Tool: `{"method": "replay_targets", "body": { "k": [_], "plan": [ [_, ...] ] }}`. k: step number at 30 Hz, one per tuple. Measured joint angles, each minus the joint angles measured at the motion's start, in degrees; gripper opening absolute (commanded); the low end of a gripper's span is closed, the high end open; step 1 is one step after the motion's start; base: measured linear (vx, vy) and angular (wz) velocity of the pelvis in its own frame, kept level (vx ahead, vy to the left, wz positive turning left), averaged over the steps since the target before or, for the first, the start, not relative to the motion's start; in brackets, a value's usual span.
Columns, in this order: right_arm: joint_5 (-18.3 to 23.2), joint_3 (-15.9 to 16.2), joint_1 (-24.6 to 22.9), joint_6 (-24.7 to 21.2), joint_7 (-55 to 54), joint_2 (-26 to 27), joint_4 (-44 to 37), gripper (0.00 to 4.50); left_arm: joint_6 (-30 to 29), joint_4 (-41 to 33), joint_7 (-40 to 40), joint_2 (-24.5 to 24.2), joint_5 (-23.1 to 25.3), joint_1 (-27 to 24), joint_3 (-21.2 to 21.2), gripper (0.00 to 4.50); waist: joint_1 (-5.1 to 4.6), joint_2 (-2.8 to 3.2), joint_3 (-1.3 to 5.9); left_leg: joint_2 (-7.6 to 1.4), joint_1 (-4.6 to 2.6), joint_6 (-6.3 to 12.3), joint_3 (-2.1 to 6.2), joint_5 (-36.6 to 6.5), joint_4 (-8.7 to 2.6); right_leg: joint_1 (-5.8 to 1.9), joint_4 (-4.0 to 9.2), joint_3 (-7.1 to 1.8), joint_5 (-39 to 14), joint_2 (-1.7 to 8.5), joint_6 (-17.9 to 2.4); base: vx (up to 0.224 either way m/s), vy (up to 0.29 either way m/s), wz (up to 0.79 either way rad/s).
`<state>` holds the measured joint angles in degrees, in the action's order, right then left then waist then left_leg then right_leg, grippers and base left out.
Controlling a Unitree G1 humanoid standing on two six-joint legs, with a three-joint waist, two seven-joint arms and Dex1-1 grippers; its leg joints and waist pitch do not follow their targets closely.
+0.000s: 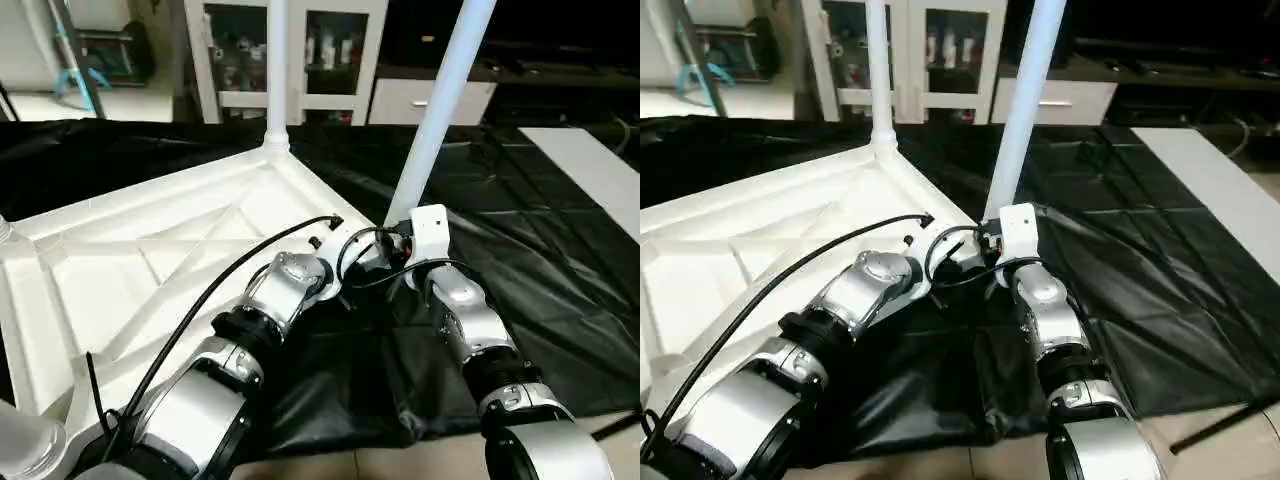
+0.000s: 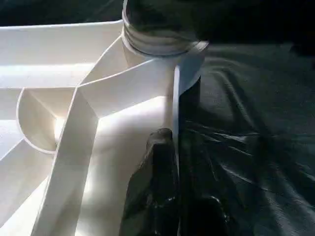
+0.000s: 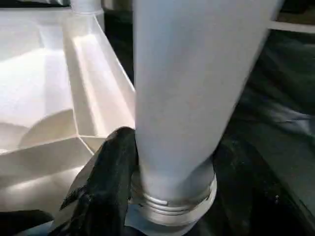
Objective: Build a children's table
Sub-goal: Rotate leg to tighten
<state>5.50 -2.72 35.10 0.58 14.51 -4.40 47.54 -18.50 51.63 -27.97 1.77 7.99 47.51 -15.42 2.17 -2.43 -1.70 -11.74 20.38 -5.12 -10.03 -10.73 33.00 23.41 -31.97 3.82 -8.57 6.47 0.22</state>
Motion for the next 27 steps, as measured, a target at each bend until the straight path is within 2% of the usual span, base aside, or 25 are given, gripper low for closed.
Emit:
{"method": "replay_targets", "body": {
  "k": [1,3,6,8,9,10,13,19,22,27],
  "plan": [
    [1.1,-0.6,-0.2,0.0,1.3,-0.3,-0.2,2.59,0.3,0.0,0.0,0.0,0.1,0.0,0.0,0.0,0.27,0.01,0.0,-0.01,-0.04,0.0,-0.15,0.0,-0.01,0.02,-0.23,-0.1,0.3,0.0,0.0,0.0,0.0,0.0],
    [3.0,-1.2,-1.5,0.1,5.0,-0.6,-2.5,2.7,1.3,0.0,0.0,-0.7,0.6,0.0,0.0,0.0,0.51,0.03,0.01,-0.11,-0.12,-0.01,-0.34,0.0,-0.26,0.1,-0.38,-0.09,0.5,-0.05,0.1,0.0,0.0,0.0],
    [5.2,3.8,-6.7,-1.1,18.2,-1.7,-10.5,3.0,2.1,-2.4,-0.7,-4.4,0.7,-0.7,0.4,0.0,0.19,-0.03,-0.03,-0.2,0.48,-0.03,0.08,0.0,-0.46,0.76,-0.7,0.2,0.6,-0.25,0.3,0.0,0.0,0.0],
    [5.6,5.3,-7.9,-1.9,22.0,-3.4,-11.9,3.19,2.1,-4.6,-2.7,-5.2,0.7,-1.3,0.2,0.0,0.95,0.02,-0.03,-0.2,0.76,0.27,0.07,0.2,-0.41,1.62,-1.29,0.18,0.3,-0.24,0.1,0.0,0.0,0.0],
    [5.9,5.8,-8.2,-2.7,24.4,-5.1,-13.5,3.31,2.1,-6.0,-4.1,-5.9,0.7,-1.9,-0.2,0.0,1.36,0.11,-0.04,-0.17,0.93,0.3,0.05,0.2,-0.44,1.8,-1.31,0.19,0.3,-0.25,0.1,0.0,0.0,0.0],
    [6.2,6.7,-8.7,-3.4,28.2,-8.4,-15.9,3.31,2.1,-8.6,-6.9,-7.0,0.6,-3.3,-1.1,0.0,1.94,0.15,-0.04,-0.19,0.94,0.36,0.03,0.2,-0.44,1.82,-1.35,0.18,0.2,-0.24,-0.1,0.0,0.0,0.0],
    [6.8,6.9,-9.7,-4.6,36.4,-16.6,-20.5,3.64,2.2,-13.8,-14.7,-11.0,-0.2,-6.3,-2.3,0.0,2.84,0.08,-0.05,-0.23,0.77,0.6,-0.08,0.0,-0.25,1.69,-1.48,0.14,0.1,-0.23,-0.2,0.0,0.0,0.0],
    [5.9,10.1,-14.2,-7.9,52.4,-29.7,-24.3,4.08,4.9,-21.9,-32.5,-20.1,-4.1,-11.3,-5.8,0.0,3.09,-0.3,-0.21,-0.24,0.63,0.21,-0.14,-0.1,-0.06,1.38,-1.53,-0.06,0.1,-0.19,-0.1,0.0,0.0,0.0],
    [5.8,10.3,-13.8,-8.7,54.7,-30.5,-24.9,4.38,4.6,-23.6,-36.6,-21.4,-4.7,-11.9,-6.5,0.0,2.94,-0.5,-0.21,-0.22,0.68,0.12,-0.31,-0.1,0.12,1.33,-1.53,-0.22,0.1,-0.12,-0.1,0.0,0.0,0.0],
    [6.1,11.1,-12.8,-9.2,55.8,-30.6,-25.1,4.47,3.6,-28.4,-42.2,-23.3,-6.0,-13.9,-8.4,0.0,2.98,-0.61,-0.19,-0.15,0.71,0.11,-0.55,-0.1,0.31,1.21,-1.53,-0.52,0.1,-0.03,-0.2,0.0,0.0,0.0]
  ]
}}
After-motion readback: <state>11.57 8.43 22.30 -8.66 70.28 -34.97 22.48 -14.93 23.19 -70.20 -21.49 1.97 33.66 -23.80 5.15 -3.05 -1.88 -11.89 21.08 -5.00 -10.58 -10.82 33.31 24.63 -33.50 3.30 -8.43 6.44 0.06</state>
